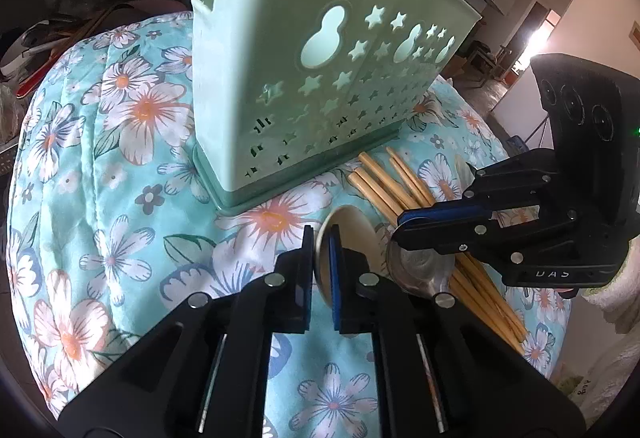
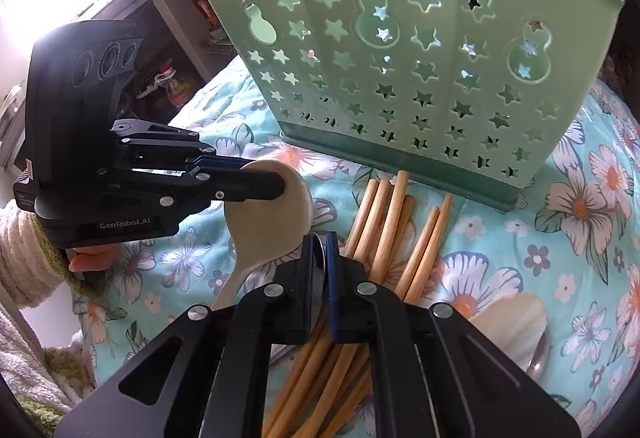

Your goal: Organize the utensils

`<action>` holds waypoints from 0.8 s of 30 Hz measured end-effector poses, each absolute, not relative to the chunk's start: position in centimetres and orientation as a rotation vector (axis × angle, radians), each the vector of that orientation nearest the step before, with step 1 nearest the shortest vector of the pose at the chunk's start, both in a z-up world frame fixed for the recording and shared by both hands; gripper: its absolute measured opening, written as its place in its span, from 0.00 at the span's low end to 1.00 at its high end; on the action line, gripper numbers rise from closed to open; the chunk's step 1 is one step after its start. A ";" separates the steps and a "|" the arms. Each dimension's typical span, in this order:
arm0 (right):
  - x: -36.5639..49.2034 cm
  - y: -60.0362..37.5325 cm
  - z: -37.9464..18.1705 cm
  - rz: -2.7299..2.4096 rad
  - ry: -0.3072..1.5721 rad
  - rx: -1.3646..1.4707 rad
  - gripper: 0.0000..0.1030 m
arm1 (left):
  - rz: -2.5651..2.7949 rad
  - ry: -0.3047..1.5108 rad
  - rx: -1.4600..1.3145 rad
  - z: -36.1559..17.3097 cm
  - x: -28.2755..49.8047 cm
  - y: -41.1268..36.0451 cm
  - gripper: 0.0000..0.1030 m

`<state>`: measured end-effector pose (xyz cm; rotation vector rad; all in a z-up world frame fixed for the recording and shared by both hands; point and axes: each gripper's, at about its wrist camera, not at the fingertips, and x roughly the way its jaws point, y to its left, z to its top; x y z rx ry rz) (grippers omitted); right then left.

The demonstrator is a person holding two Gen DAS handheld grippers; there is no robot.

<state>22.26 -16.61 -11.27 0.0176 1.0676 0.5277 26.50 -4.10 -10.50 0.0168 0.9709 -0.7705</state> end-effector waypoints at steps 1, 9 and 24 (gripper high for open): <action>22.1 -16.6 -11.0 0.519 1.060 0.016 0.04 | -0.766 0.965 0.016 -10.3 26.3 -4.0 0.05; 19.4 -17.8 -7.3 0.441 0.954 0.027 0.04 | -0.683 0.864 -0.025 -6.5 24.0 -1.6 0.05; 16.8 -24.0 8.3 0.219 0.495 0.019 0.04 | -0.429 0.412 -0.211 9.6 23.2 3.7 0.05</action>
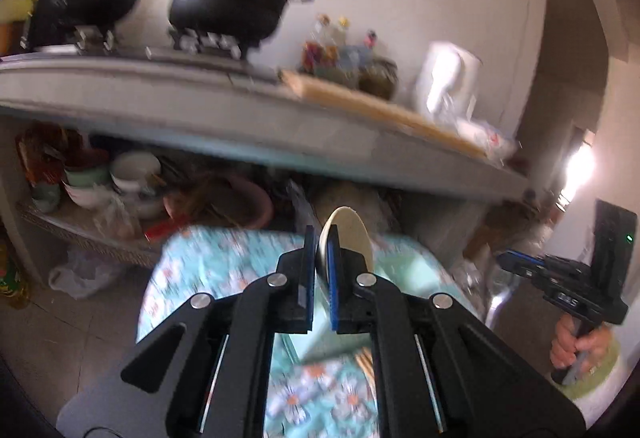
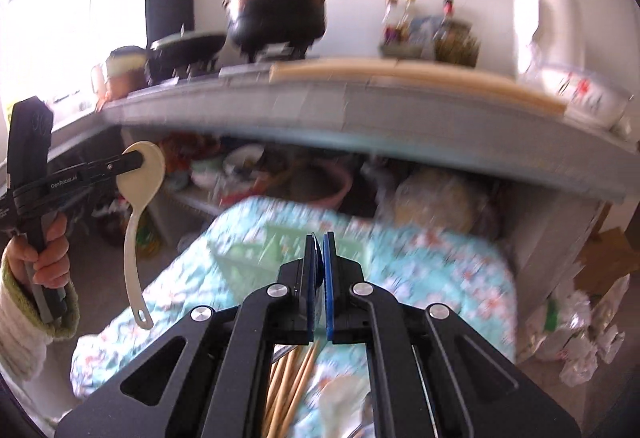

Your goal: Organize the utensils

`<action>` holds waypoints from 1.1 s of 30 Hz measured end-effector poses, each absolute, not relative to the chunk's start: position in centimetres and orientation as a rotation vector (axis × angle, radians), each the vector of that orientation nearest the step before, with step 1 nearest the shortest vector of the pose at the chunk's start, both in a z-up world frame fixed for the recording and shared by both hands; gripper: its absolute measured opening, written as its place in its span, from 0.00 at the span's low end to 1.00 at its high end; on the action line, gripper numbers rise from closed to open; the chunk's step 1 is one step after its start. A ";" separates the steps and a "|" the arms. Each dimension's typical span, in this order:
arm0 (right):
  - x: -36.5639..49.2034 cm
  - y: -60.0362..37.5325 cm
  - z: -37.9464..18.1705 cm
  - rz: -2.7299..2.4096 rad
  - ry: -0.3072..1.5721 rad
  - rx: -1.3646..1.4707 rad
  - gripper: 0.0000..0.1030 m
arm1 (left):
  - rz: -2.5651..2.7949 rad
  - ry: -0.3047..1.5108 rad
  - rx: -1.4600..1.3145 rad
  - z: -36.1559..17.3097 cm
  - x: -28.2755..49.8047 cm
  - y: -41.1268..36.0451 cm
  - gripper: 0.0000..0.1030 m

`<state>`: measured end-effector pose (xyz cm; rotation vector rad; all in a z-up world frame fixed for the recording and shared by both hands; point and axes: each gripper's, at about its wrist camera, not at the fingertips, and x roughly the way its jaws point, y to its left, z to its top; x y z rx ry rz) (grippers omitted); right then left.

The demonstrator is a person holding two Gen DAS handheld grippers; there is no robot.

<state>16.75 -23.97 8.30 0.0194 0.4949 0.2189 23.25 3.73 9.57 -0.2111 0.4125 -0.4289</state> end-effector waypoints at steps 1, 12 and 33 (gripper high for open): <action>17.0 -24.5 9.4 0.203 0.461 0.027 0.04 | -0.398 0.381 -0.215 10.4 23.5 3.8 0.05; 22.8 -27.7 13.9 0.072 0.320 0.038 0.04 | -0.154 0.271 -0.071 11.4 28.1 0.9 0.05; 28.5 -25.2 6.3 0.021 0.353 -0.146 0.04 | -0.079 0.282 0.161 3.1 30.8 -2.8 0.05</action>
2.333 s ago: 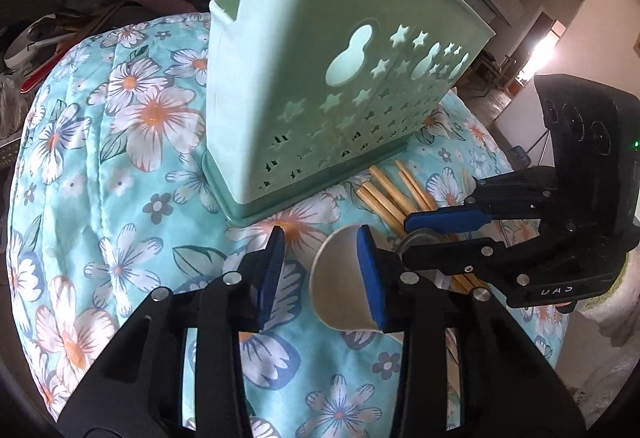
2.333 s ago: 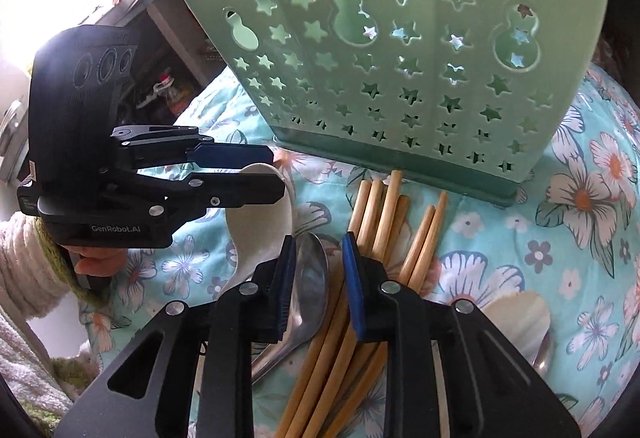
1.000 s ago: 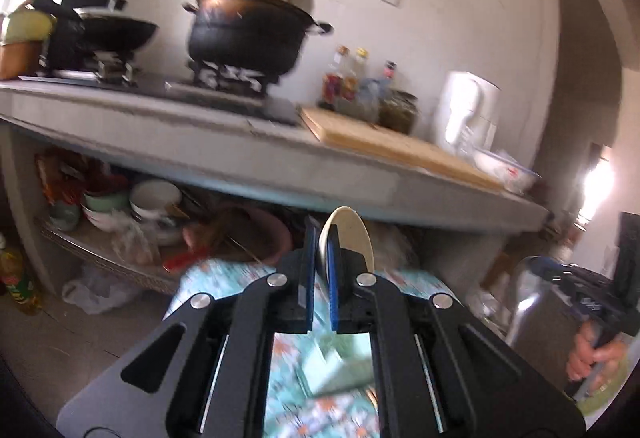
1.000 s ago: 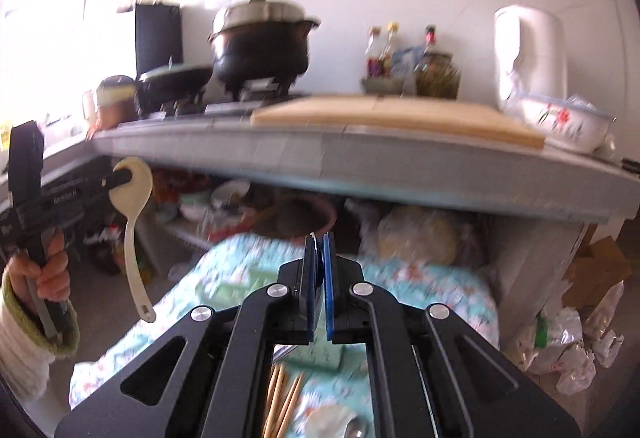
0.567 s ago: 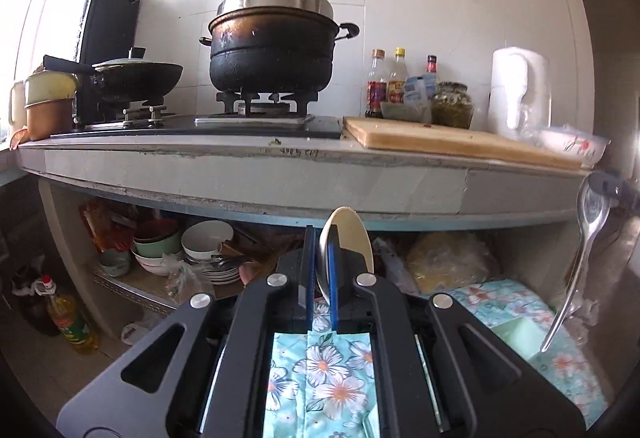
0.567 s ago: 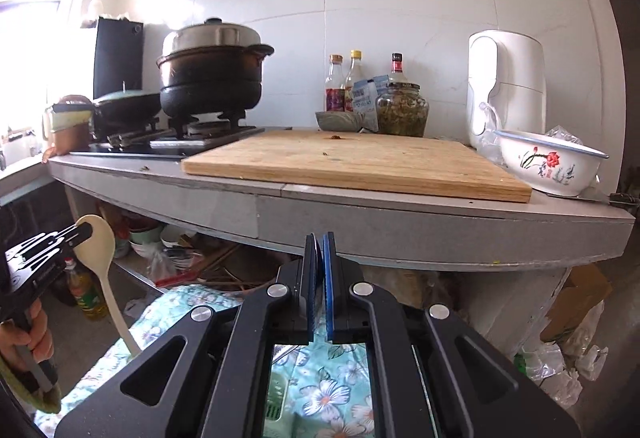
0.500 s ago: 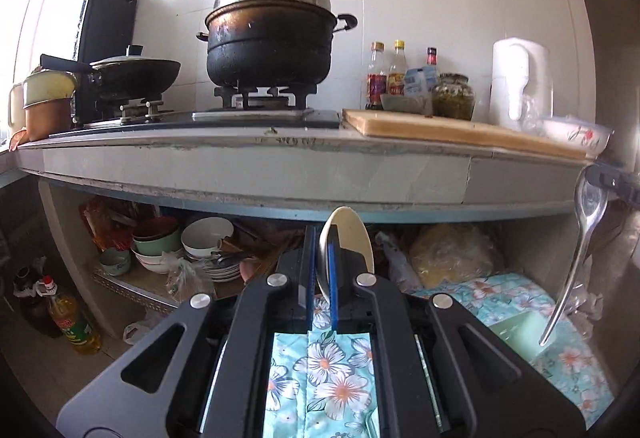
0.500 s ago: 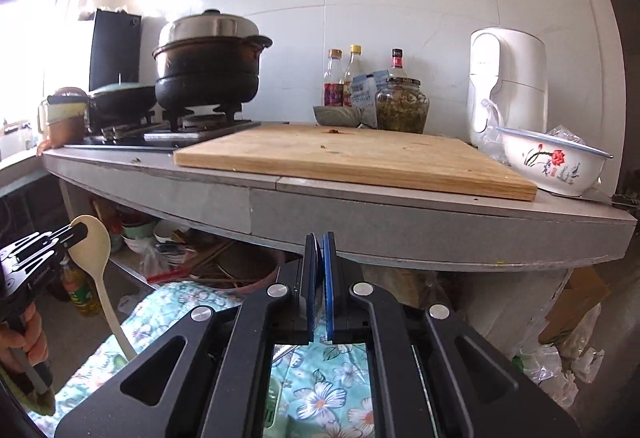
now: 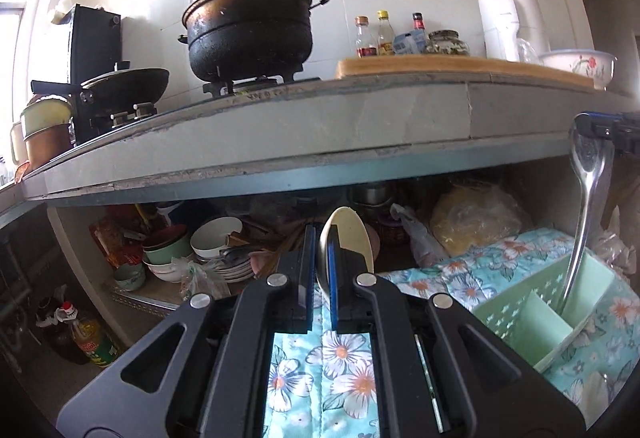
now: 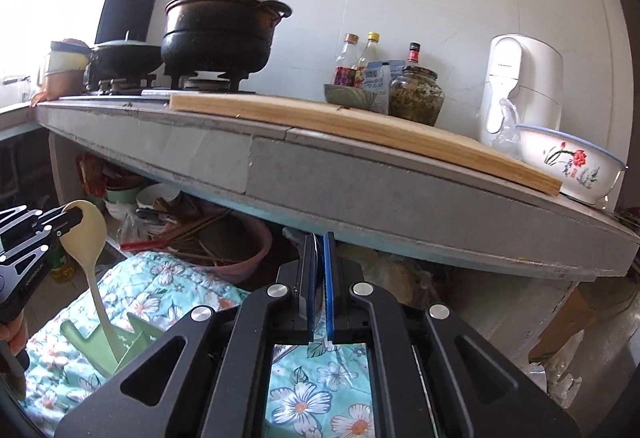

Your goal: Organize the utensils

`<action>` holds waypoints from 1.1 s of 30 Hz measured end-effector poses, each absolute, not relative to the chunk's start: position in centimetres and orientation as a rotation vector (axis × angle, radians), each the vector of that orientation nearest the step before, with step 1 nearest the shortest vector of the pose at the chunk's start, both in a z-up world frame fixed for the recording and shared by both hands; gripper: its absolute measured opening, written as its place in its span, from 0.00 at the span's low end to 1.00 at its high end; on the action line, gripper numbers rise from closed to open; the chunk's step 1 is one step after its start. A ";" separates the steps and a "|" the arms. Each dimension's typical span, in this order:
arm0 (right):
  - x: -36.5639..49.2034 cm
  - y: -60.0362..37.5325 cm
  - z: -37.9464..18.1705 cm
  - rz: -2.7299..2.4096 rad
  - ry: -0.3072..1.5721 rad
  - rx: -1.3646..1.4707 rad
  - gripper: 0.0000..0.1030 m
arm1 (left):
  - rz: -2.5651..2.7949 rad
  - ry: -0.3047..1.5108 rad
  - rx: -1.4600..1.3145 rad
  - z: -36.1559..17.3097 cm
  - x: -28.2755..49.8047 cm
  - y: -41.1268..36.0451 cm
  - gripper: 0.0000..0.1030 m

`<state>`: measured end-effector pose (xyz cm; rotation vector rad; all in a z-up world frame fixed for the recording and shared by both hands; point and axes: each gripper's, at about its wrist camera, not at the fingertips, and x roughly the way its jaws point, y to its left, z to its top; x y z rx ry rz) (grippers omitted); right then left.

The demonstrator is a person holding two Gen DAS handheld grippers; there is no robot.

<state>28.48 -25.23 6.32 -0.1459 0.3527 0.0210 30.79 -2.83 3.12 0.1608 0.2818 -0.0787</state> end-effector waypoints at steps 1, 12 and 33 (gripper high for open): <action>28.4 -24.9 5.9 0.028 0.356 -0.158 0.04 | -0.084 0.289 0.165 2.9 30.8 -3.0 0.05; 27.4 -23.0 2.9 0.148 0.442 -0.202 0.05 | -0.175 0.390 0.055 1.8 30.6 -1.7 0.38; 19.7 -27.8 5.4 0.196 0.491 0.159 0.46 | -0.365 0.503 -0.077 2.8 23.5 0.5 0.81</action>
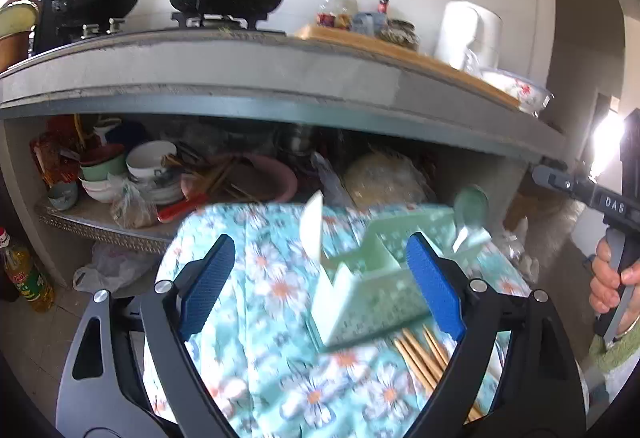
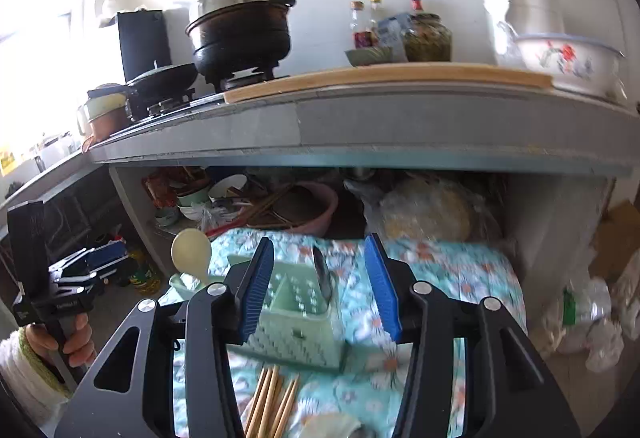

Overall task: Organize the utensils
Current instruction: 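Move both open tools back toward the remaining spoons beside the chopsticks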

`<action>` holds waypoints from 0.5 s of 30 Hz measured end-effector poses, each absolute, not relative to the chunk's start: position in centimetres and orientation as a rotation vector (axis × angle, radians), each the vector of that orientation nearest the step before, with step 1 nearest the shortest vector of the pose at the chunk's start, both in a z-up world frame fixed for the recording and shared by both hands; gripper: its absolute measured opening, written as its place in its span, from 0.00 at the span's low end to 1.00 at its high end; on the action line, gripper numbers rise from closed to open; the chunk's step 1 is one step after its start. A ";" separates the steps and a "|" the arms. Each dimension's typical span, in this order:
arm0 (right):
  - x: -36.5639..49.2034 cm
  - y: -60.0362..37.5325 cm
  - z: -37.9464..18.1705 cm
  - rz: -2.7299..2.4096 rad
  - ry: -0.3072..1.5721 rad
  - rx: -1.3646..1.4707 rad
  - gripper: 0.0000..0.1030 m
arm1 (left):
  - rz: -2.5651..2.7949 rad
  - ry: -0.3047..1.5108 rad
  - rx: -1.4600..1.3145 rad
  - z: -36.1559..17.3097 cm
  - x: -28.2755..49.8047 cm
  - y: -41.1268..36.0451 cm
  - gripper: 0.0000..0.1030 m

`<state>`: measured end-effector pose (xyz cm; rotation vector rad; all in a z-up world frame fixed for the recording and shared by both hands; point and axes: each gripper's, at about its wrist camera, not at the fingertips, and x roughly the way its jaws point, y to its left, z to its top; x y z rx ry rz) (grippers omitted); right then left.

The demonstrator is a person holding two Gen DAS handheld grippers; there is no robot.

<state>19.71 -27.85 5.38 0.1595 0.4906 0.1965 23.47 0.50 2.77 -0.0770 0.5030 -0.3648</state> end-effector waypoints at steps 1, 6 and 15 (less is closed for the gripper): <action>19.1 -28.1 5.0 0.189 0.507 0.174 0.47 | -0.374 0.529 -0.065 2.3 22.9 0.2 0.82; 16.0 -28.8 1.6 0.150 0.642 0.245 0.47 | -0.441 0.647 -0.079 -0.5 21.0 -0.8 0.82; 11.9 -29.1 -6.4 0.077 0.832 0.385 0.47 | -0.527 0.847 -0.157 -6.2 19.0 -1.8 0.87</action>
